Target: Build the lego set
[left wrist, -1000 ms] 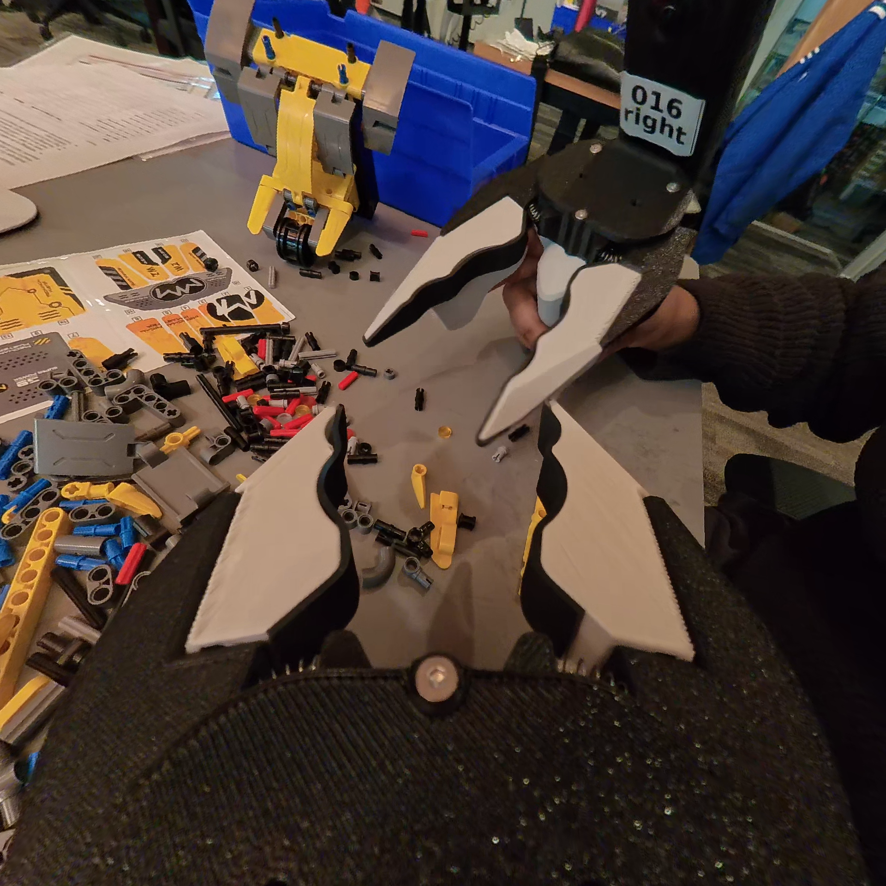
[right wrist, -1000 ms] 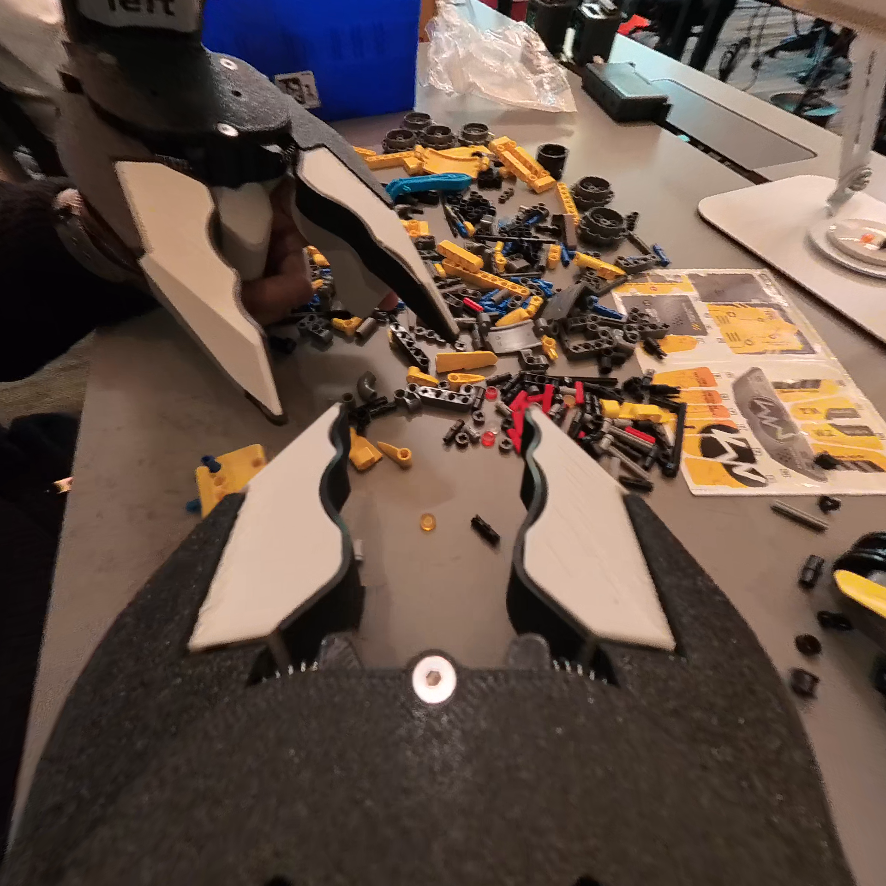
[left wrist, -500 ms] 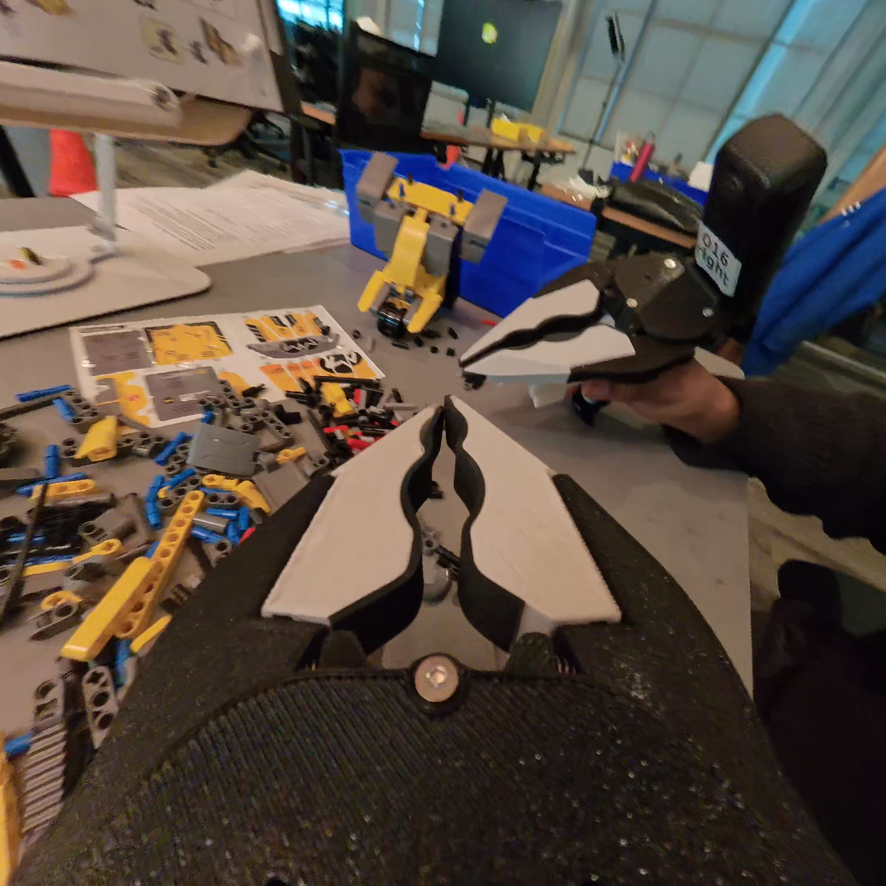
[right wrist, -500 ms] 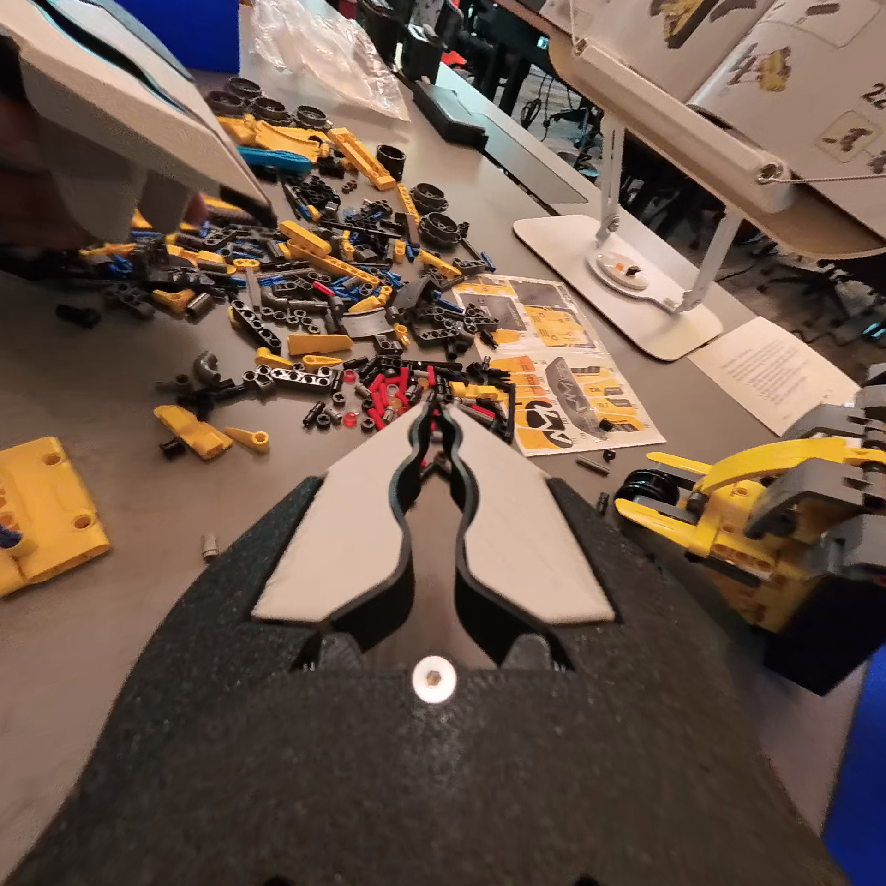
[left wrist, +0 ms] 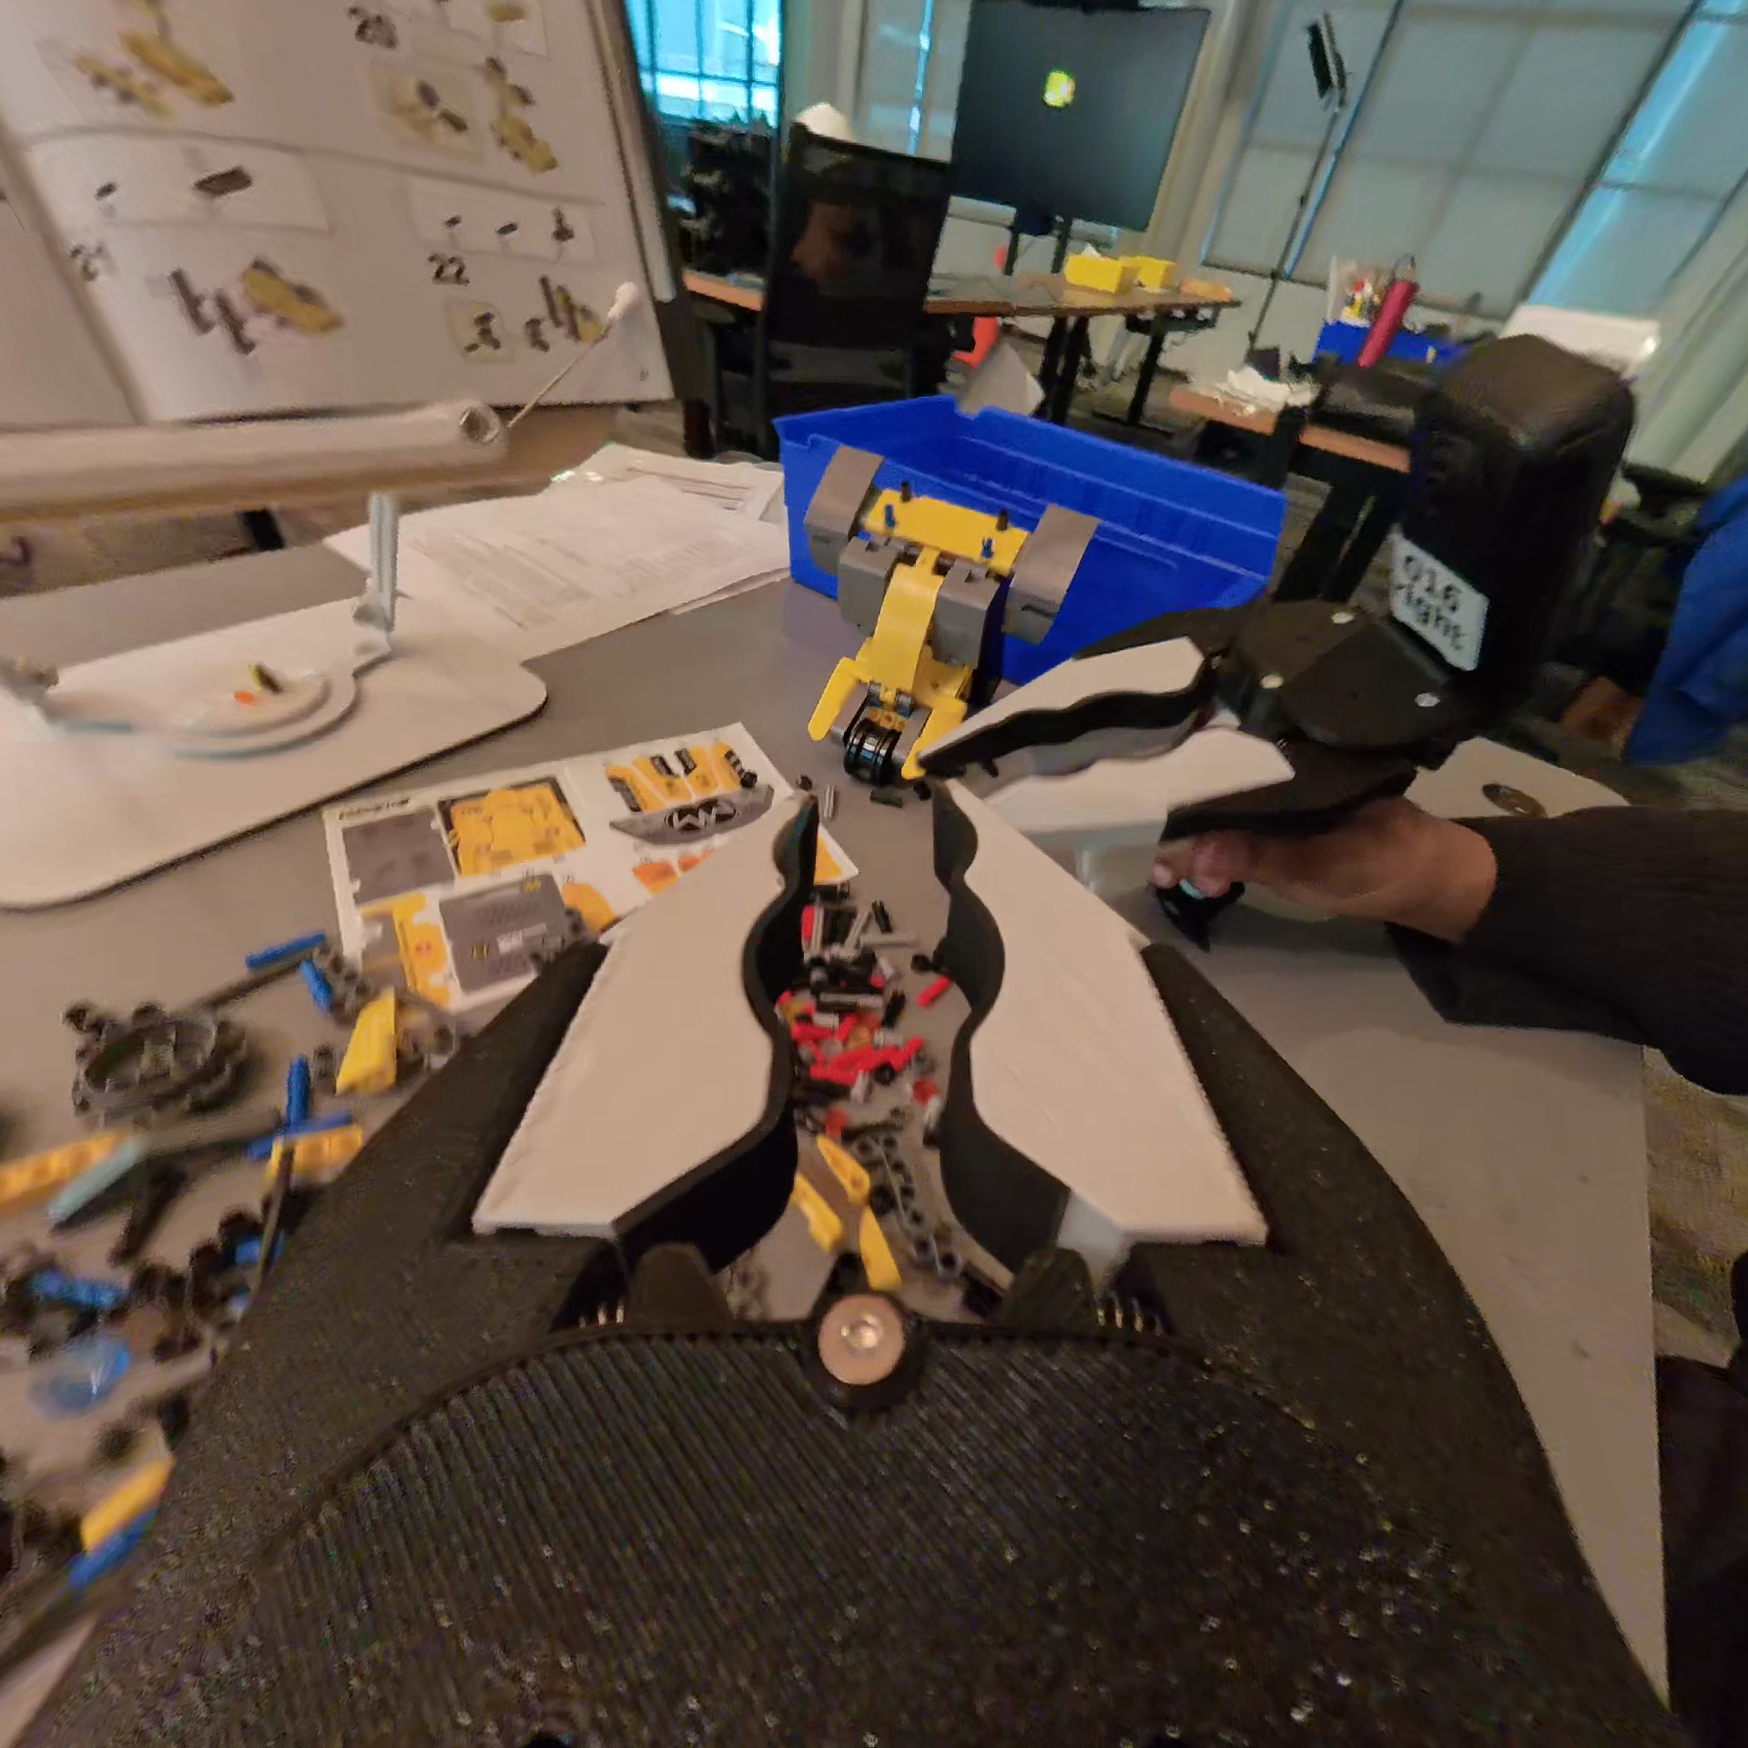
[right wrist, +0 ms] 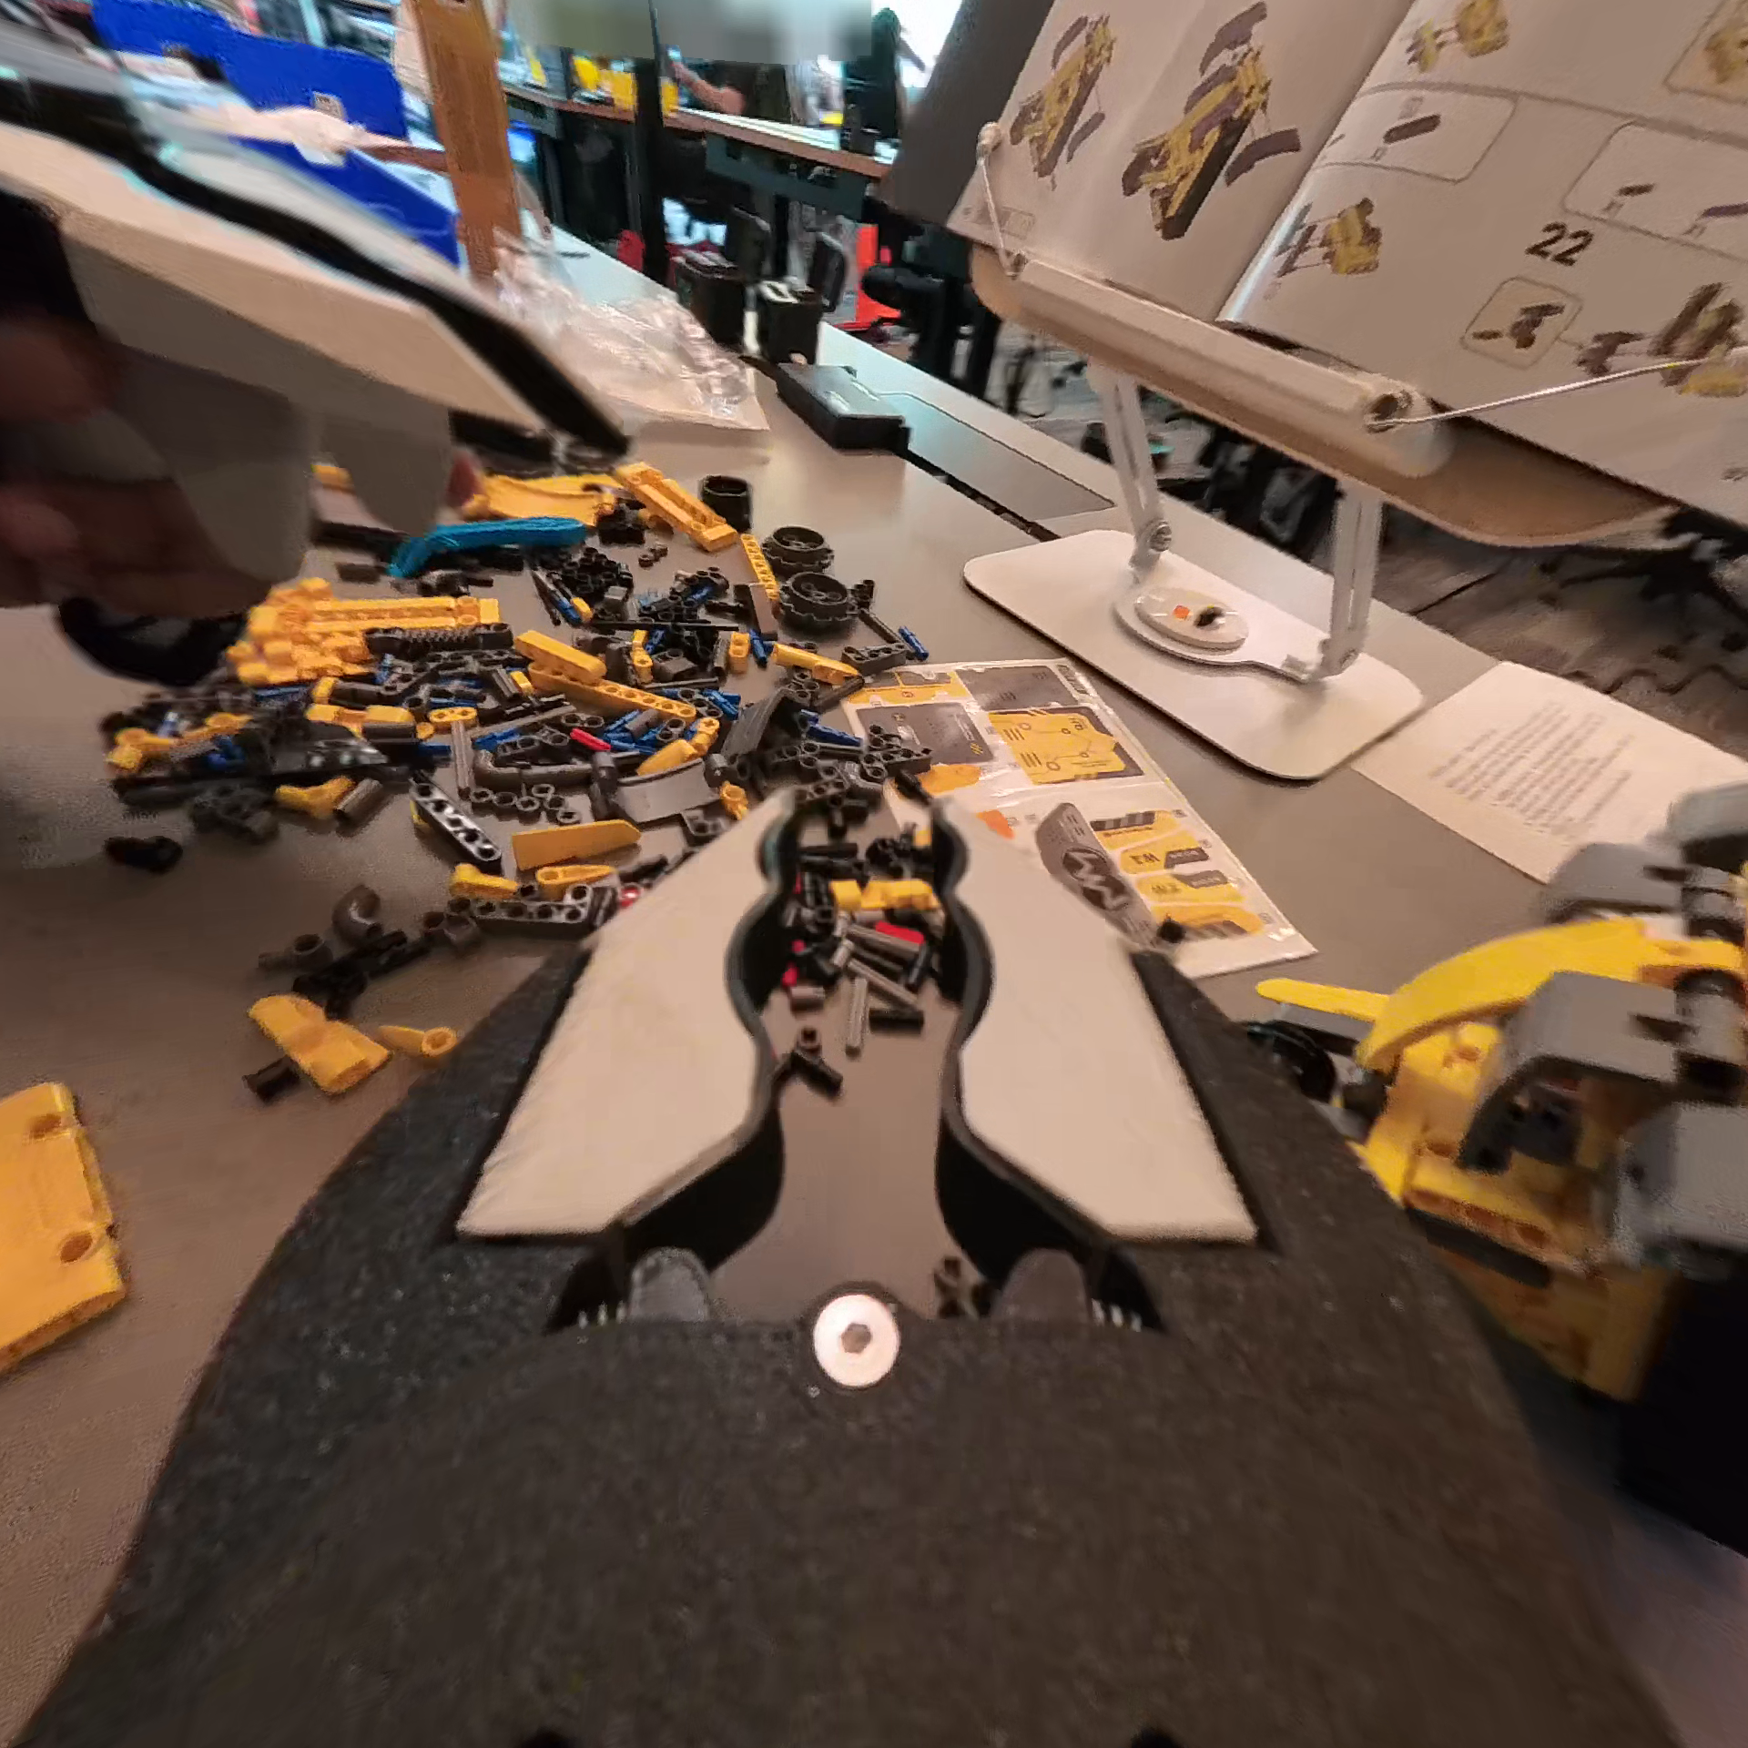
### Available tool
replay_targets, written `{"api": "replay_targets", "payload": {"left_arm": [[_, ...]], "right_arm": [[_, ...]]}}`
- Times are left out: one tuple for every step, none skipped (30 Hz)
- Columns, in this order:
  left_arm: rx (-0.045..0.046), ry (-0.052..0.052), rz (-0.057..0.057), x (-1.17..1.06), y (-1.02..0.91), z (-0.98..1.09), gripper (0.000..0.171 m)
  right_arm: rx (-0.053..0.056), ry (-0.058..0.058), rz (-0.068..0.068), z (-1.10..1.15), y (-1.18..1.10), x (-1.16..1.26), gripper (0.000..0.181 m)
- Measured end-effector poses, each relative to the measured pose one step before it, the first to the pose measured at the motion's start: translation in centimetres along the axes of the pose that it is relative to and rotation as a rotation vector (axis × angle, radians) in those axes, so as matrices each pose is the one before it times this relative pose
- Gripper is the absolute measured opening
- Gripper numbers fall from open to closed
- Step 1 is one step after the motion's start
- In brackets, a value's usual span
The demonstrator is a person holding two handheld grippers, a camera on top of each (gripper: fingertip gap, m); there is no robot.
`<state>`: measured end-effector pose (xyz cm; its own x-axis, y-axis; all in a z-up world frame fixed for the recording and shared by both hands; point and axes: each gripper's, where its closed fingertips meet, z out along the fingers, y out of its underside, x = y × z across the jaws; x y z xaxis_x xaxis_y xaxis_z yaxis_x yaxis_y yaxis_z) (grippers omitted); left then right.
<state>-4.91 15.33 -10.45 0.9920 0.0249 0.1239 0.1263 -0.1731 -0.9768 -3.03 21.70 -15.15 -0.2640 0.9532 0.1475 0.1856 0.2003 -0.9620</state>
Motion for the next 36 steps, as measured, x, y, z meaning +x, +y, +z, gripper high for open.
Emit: {"api": "replay_targets", "payload": {"left_arm": [[-0.01228,0.0160,0.0205,-0.034,-0.683,0.719,0.024],[-0.01768,0.0035,0.0173,-0.283,-0.465,0.748,0.025],[-0.02422,-0.0006,0.0120,-0.338,-0.179,0.720,0.025],[-0.02902,0.0074,0.0079,-0.139,0.097,0.601,0.025],[-0.02211,0.0094,0.0066,0.032,0.233,0.389,0.024],[0.00277,0.0028,0.0103,0.051,0.144,0.168,0.022],[0.02153,-0.0060,0.0050,-0.042,0.102,-0.016,0.019],[0.01916,-0.0037,-0.0055,-0.038,0.239,-0.119,0.015],[0.00625,0.0027,-0.0166,0.016,0.347,-0.132,0.014],[0.00186,0.0093,-0.0174,0.046,0.261,-0.150,0.014],[0.00702,0.0064,-0.0127,-0.062,0.108,-0.145,0.014],[0.00951,0.0007,-0.0129,-0.198,0.022,-0.133,0.014],[0.00810,0.0052,-0.0144,-0.148,-0.070,-0.096,0.014],[0.00355,0.0139,-0.0141,0.009,-0.084,-0.063,0.014],[0.00195,0.0133,-0.0122,0.047,-0.049,-0.062,0.015],[0.00396,-0.0011,-0.0117,-0.129,0.012,-0.070,0.018],[0.00691,-0.0065,-0.0081,-0.183,0.054,-0.071,0.019],[0.00432,-0.0016,-0.0024,-0.090,0.103,-0.043,0.019],[-0.00087,0.0008,0.0009,-0.052,0.154,0.008,0.019],[-0.00459,0.0003,-0.0006,-0.057,0.173,0.037,0.019],[-0.00702,0.0023,-0.0026,-0.021,0.167,0.063,0.020],[-0.00568,0.0019,-0.0037,-0.005,0.134,0.050,0.022],[-0.00054,-0.0038,-0.0040,-0.058,0.052,0.055,0.026],[0.00133,-0.0113,-0.0034,-0.141,0.006,0.034,0.030],[0.00124,-0.0162,-0.0017,-0.207,-0.010,0.029,0.035],[-0.00177,-0.0181,-0.0006,-0.240,0.019,0.025,0.042],[-0.00602,-0.0125,0.0021,-0.157,0.066,0.024,0.045],[-0.00529,-0.0107,0.0025,-0.124,0.059,0.019,0.048],[-0.00116,-0.0111,0.0005,-0.127,0.008,0.009,0.051],[0.00243,-0.0052,0.0011,-0.039,-0.039,-0.017,0.052],[0.00263,0.0006,0.0022,0.045,-0.040,-0.016,0.052],[0.00068,0.0004,0.0022,0.031,-0.012,0.002,0.052],[-0.00063,-0.0006,0.0024,-0.004,0.010,0.005,0.052],[-0.00011,-0.0006,0.0028,0.002,0.005,0.009,0.052],[0.00154,-0.0041,0.0025,-0.068,-0.001,0.015,0.052],[0.00179,-0.0063,0.0024,-0.098,-0.002,0.007,0.052]], "right_arm": [[-0.0011,-0.0336,0.0118,0.426,-0.091,-0.131,0.036],[-0.0079,-0.0352,0.0082,0.446,-0.023,-0.119,0.039],[-0.0117,-0.0305,0.0036,0.445,-0.004,-0.072,0.037],[-0.0153,-0.0366,-0.0066,0.419,0.041,-0.224,0.031],[-0.0206,-0.0299,-0.0168,0.354,0.117,-0.220,0.030],[-0.0199,-0.0032,-0.0249,0.231,0.152,0.095,0.031],[-0.0111,0.0114,-0.0274,0.066,0.102,0.215,0.031],[-0.0030,0.0078,-0.0185,-0.062,0.082,0.087,0.032],[0.0013,0.0027,-0.0025,-0.162,0.104,-0.019,0.035],[0.0037,-0.0018,0.0099,-0.182,0.071,-0.115,0.038],[0.0047,-0.0074,0.0143,-0.172,0.039,-0.193,0.039],[0.0054,-0.0087,0.0132,-0.142,-0.007,-0.229,0.041],[0.0052,-0.0045,0.0094,-0.074,0.009,-0.186,0.042],[0.0034,0.0005,0.0034,-0.006,0.053,-0.134,0.043],[-0.0010,0.0078,-0.0043,0.043,0.121,-0.047,0.043],[-0.0065,0.0142,-0.0121,0.076,0.117,0.014,0.043],[-0.0077,0.0111,-0.0167,0.098,0.084,-0.072,0.043],[-0.0081,0.0072,-0.0159,0.105,0.109,-0.147,0.043],[-0.0098,0.0084,-0.0166,0.104,0.125,-0.155,0.043],[-0.0099,0.0110,-0.0205,0.097,0.119,-0.139,0.043],[-0.0085,0.0128,-0.0223,0.082,0.101,-0.125,0.043],[-0.0061,0.0160,-0.0234,0.038,0.069,-0.098,0.044],[-0.0018,0.0236,-0.0241,-0.002,0.004,0.002,0.044],[0.0044,0.0293,-0.0227,-0.086,-0.082,0.113,0.044],[0.0108,0.0290,-0.0194,-0.150,-0.152,0.130,0.042],[0.0165,0.0286,-0.0146,-0.198,-0.230,0.200,0.038],[0.0209,0.0320,-0.0087,-0.224,-0.278,0.309,0.029],[0.0222,0.0327,-0.0017,-0.233,-0.289,0.409,0.027],[0.0191,0.0207,0.0039,-0.183,-0.243,0.322,0.026],[0.0125,0.0051,0.0070,-0.113,-0.153,0.149,0.025],[0.0059,-0.0027,0.0087,-0.063,-0.069,0.057,0.025],[0.0022,-0.0031,0.0096,-0.022,-0.010,0.074,0.025],[0.0016,-0.0023,0.0104,-0.027,-0.003,0.080,0.024],[0.0029,-0.0036,0.0110,-0.033,-0.023,0.077,0.023],[0.0041,-0.0057,0.0102,-0.045,-0.041,0.049,0.021],[0.0042,-0.0036,0.0091,-0.048,-0.046,0.052,0.020]]}}
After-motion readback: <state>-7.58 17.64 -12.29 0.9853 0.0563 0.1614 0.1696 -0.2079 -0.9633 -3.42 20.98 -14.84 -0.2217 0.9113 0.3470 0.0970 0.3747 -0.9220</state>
